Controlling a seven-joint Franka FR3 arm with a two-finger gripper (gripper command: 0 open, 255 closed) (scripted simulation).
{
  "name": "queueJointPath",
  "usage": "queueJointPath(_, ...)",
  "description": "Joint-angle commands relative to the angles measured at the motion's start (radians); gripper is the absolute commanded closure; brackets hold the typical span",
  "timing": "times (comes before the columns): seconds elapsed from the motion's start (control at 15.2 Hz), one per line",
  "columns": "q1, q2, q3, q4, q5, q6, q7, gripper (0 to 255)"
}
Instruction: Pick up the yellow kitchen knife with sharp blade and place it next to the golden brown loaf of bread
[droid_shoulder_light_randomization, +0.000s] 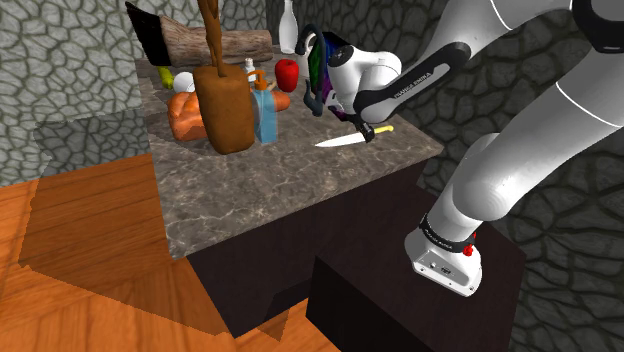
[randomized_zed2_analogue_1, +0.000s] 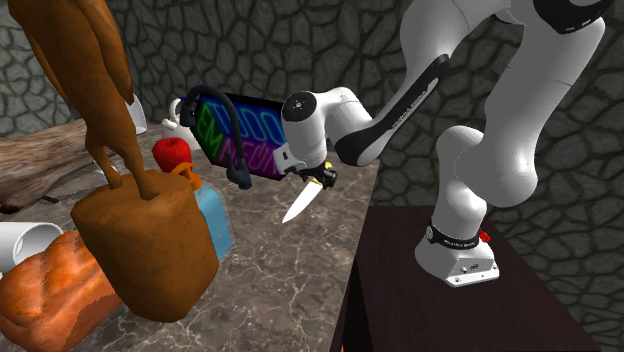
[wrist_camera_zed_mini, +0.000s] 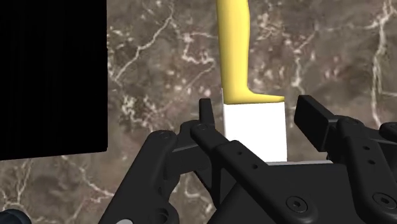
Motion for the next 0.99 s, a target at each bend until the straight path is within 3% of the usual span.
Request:
queueJointPath(0.0,-0.001,0.007,-0.002,-0.002,-0.001,0.006,0.001,255)
queueJointPath(0.26,-0.002,0.005,-0.003,-0.005,-0.003,0.008,0.002,255)
queueJointPath(0.92,0.013,-0.101,0.01,0.042,0.054,-0.128,-0.084,255)
